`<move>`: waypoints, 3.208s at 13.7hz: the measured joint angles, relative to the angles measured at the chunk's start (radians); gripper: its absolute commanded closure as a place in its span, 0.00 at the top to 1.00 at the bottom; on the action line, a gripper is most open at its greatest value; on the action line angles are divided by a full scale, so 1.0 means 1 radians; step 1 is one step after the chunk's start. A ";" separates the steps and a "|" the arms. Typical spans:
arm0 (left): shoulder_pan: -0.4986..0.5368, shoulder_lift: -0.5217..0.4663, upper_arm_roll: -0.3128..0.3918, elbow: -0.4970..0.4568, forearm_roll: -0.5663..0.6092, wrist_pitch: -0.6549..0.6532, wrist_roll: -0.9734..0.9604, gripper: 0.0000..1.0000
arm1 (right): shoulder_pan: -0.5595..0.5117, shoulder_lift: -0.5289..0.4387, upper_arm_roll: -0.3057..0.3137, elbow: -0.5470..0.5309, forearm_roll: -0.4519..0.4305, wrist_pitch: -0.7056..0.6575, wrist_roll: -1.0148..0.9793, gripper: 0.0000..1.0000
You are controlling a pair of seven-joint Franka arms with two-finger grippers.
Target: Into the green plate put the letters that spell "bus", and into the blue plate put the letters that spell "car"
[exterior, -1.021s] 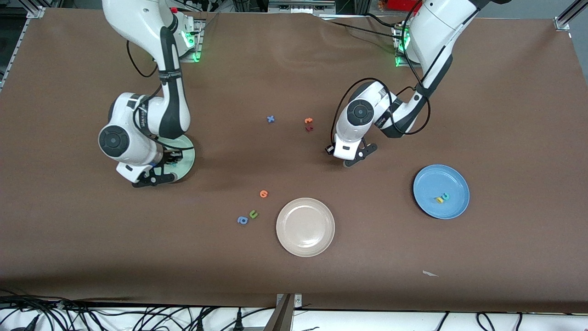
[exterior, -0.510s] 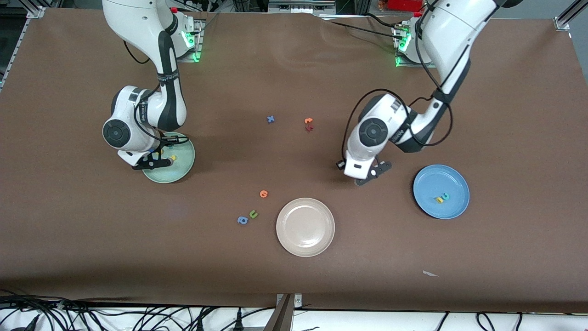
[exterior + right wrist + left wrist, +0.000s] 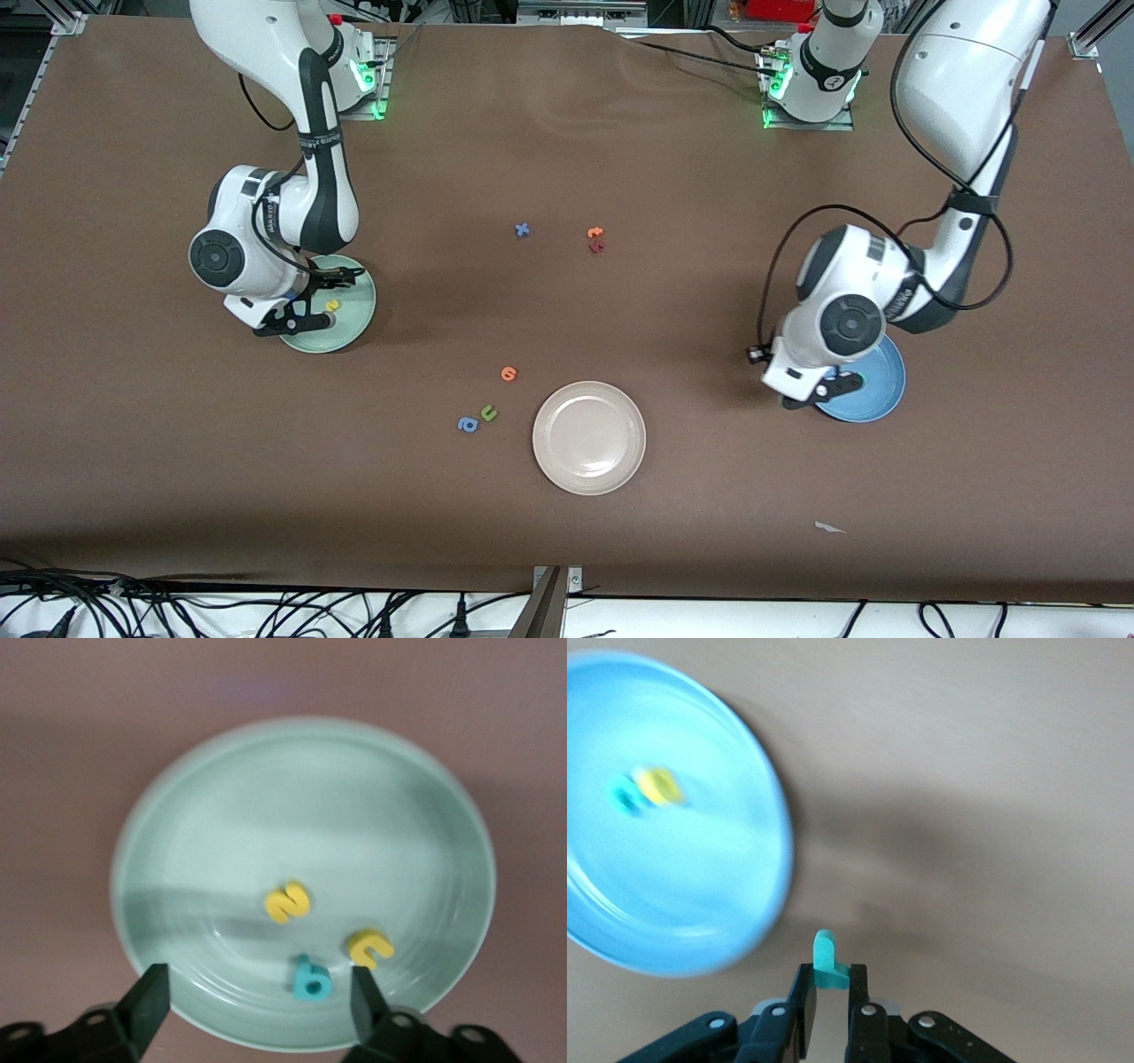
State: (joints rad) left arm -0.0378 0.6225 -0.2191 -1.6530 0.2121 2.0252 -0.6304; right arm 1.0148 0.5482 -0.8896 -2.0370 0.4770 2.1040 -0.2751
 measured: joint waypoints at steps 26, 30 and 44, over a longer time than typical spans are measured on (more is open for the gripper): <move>0.107 -0.398 0.118 0.062 -0.152 -0.375 0.579 1.00 | -0.454 -0.184 0.204 0.757 -0.174 -0.753 0.169 1.00; 0.062 -0.516 0.147 0.064 -0.168 -0.456 0.579 1.00 | -0.699 -0.302 0.589 0.713 -0.389 -0.743 0.290 1.00; 0.074 -0.527 0.181 0.066 -0.197 -0.456 0.655 1.00 | -1.015 -0.553 0.907 0.427 -0.478 -0.579 0.417 1.00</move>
State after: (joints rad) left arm 0.0367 0.0952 -0.0383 -1.5869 0.0151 1.5693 0.0251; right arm 0.0001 -0.0049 0.0171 -1.6102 -0.0013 1.5248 0.1420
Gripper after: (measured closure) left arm 0.000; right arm 0.000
